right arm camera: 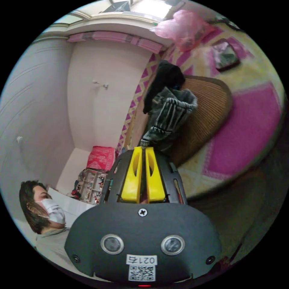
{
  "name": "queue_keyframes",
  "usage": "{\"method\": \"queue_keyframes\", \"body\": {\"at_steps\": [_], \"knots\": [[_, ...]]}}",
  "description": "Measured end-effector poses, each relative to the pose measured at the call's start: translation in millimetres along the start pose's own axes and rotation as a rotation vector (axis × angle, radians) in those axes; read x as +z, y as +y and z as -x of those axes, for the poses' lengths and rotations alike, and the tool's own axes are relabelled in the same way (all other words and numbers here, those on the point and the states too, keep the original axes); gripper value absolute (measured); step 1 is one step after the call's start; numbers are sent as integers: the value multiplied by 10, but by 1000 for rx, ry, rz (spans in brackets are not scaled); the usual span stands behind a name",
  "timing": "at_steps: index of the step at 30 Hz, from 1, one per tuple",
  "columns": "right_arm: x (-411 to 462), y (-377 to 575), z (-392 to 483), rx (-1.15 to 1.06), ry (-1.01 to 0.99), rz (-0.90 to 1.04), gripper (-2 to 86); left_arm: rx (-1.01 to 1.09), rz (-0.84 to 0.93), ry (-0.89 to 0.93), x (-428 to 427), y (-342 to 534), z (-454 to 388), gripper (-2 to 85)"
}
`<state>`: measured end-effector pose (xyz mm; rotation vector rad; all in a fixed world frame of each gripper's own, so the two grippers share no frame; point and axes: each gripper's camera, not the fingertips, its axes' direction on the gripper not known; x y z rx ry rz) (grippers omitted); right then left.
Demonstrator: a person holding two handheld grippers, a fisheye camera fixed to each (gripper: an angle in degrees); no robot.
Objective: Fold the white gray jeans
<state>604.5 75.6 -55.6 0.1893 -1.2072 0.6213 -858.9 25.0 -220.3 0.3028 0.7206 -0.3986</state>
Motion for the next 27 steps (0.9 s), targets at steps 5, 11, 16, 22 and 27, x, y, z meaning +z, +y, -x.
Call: {"method": "queue_keyframes", "body": {"at_steps": [5, 11, 16, 22, 27], "knots": [[679, -941, 399, -91, 15, 69, -6, 105, 142, -105, 830, -956, -479, -10], [1915, -1830, -61, 49, 202, 158, 3, 73, 340, -198, 2494, -1562, -408, -8], [2288, -1818, -479, 81, 139, 182, 44, 73, 332, -182, 3071, -1439, -134, 9], [2204, -1253, 121, -242, 163, 259, 54, 189, 255, -170, 2688, -1253, -235, 67], [3126, -357, 612, -590, 429, 499, 54, 279, 281, -212, 2750, -1017, -496, 77]]}}
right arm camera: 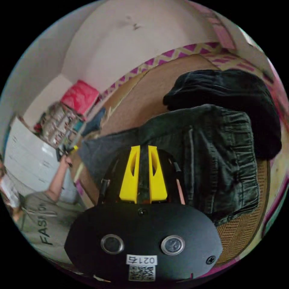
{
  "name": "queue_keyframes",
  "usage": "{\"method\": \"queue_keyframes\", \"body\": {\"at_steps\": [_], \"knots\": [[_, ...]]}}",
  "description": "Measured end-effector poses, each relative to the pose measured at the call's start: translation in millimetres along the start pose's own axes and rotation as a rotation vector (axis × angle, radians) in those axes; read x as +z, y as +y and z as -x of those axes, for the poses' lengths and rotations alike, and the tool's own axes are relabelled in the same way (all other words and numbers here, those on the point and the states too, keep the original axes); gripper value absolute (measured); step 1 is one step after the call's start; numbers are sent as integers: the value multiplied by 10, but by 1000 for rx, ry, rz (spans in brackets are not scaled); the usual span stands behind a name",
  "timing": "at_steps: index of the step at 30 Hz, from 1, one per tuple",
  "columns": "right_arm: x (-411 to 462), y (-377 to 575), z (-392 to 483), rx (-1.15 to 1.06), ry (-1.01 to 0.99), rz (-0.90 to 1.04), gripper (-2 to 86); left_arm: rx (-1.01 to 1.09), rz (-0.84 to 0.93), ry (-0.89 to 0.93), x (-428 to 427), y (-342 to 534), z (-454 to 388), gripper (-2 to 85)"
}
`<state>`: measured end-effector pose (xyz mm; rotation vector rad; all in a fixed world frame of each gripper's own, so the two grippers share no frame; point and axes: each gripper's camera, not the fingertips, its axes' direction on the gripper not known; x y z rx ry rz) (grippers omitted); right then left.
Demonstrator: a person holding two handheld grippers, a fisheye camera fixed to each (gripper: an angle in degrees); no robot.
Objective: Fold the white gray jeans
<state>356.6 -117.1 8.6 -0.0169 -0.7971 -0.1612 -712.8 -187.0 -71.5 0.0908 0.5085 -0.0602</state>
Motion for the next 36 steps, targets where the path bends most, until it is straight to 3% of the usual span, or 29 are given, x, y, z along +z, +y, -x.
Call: {"method": "queue_keyframes", "body": {"at_steps": [3, 6, 12, 17, 22, 25, 31, 36], "knots": [[543, 59, 383, -111, 225, 105, 60, -92, -38, -184, 12, 133, -36, 75], [611, 143, 560, -149, 307, 77, 61, -249, -135, -102, -85, 391, 67, 73], [398, 350, 533, -45, 148, 10, 73, -519, -119, 158, 222, 727, 126, 134], [223, 553, 451, 34, 21, -52, 73, -548, -136, 106, 429, 678, -93, 136], [87, 796, 323, 102, -65, -98, 71, -579, -161, 84, 676, 640, -236, 81], [5, 955, 238, 127, -78, -119, 70, -655, -233, 254, 807, 781, -206, 5], [-303, 1356, -9, 196, -86, -191, 60, -368, -329, 225, 436, 531, -1200, -9], [-507, 1713, -213, 237, -60, -237, 55, 132, -404, 111, 203, 247, -3342, -9]]}}
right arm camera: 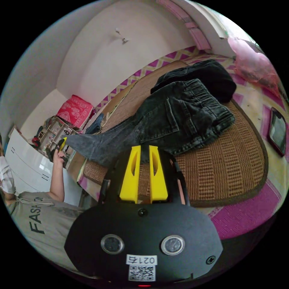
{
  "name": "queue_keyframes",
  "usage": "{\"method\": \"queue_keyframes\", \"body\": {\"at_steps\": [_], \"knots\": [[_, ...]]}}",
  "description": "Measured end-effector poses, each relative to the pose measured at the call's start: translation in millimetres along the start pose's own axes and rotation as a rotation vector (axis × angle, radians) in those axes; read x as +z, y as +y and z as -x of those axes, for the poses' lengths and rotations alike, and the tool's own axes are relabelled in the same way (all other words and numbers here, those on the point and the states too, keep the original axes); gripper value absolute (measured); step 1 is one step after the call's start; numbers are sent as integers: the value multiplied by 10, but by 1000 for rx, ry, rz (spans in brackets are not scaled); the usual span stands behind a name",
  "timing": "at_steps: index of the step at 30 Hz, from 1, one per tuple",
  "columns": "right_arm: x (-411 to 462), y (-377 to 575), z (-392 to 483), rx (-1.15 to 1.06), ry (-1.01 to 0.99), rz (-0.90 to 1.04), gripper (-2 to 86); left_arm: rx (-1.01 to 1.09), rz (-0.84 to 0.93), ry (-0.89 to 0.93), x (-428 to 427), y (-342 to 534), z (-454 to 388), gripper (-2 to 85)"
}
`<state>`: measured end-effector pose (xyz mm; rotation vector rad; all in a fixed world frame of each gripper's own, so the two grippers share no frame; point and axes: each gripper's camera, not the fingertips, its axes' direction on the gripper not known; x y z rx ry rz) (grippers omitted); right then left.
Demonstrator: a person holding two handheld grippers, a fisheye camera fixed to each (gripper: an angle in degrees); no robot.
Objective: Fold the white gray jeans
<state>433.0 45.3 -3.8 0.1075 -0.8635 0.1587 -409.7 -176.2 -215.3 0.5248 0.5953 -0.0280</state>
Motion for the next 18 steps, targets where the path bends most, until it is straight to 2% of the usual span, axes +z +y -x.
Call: {"method": "queue_keyframes", "body": {"at_steps": [4, 6, 7, 9, 11, 13, 17, 18], "knots": [[-90, 145, -114, 6, 3, -14, 54, 271, 66, 80, 581, 110, -1488, -9], [-123, 227, -161, -1, 20, -19, 54, 411, 209, 123, 1210, 462, -2313, -9], [-129, 247, -172, -3, 24, -19, 54, 450, 259, 128, 1391, 589, -2498, -9], [-153, 322, -223, -6, 36, -17, 54, 582, 473, 103, 2118, 1247, -3057, -9], [-174, 369, -278, -2, 36, -14, 54, 651, 607, 55, 2524, 1758, -3261, -9], [-202, 403, -349, 9, 27, -14, 54, 620, 601, 61, 2622, 2001, -3318, -8], [-247, 406, -540, 54, -3, -31, 52, 584, 454, 54, 2479, 2039, -3497, -1], [-236, 380, -584, 66, -6, -38, 54, 610, 471, 68, 2535, 2116, -3554, 8]]}}
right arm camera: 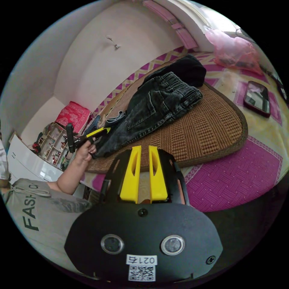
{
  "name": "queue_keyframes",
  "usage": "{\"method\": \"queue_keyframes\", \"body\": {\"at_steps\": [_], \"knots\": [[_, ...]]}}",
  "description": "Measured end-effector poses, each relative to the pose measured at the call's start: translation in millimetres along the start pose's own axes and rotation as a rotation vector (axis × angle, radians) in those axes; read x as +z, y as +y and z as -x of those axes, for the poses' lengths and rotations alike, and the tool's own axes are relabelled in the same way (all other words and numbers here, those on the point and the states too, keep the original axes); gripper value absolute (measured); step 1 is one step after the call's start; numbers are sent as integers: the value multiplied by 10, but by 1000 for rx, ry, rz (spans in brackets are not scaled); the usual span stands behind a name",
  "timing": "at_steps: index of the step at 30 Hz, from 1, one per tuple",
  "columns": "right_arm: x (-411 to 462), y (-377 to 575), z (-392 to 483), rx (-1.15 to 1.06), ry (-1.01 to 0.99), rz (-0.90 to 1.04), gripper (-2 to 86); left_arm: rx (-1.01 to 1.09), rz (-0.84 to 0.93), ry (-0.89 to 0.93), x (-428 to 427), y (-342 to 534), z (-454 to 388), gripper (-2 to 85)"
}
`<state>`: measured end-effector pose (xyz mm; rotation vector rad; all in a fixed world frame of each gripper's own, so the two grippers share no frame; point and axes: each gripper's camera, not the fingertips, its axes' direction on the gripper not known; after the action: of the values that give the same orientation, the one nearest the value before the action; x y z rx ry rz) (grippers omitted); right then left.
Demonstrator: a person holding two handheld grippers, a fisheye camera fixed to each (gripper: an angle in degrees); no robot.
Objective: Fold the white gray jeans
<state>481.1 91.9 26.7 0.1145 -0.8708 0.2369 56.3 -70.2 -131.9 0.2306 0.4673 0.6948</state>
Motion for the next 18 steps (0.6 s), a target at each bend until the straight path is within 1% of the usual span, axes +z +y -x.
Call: {"method": "queue_keyframes", "body": {"at_steps": [1, 2, 4, 6, 8, 9, 14, 18], "knots": [[12, -20, -20, 8, 1, -2, 56, 23, 31, 21, 82, 1, -37, 12], [37, -65, -66, 34, -3, -11, 63, 53, 146, 71, 285, -13, -83, 39], [59, -139, -154, 101, -41, -51, 77, 27, 73, 116, 219, -42, -58, 66], [50, -222, -341, 253, -58, -140, 95, 13, -26, 265, 70, -64, -20, 85], [45, -287, -480, 351, -50, -198, 106, 3, -36, 307, 16, -52, 5, 91], [61, -337, -554, 404, -42, -221, 112, -5, -53, 317, -31, -15, 30, 95], [260, -594, -667, 479, -7, -242, 116, -41, -84, 316, -175, 246, 165, 88], [485, -727, -802, 596, -83, -274, 102, -76, -76, 306, -279, 534, 333, 87]]}}
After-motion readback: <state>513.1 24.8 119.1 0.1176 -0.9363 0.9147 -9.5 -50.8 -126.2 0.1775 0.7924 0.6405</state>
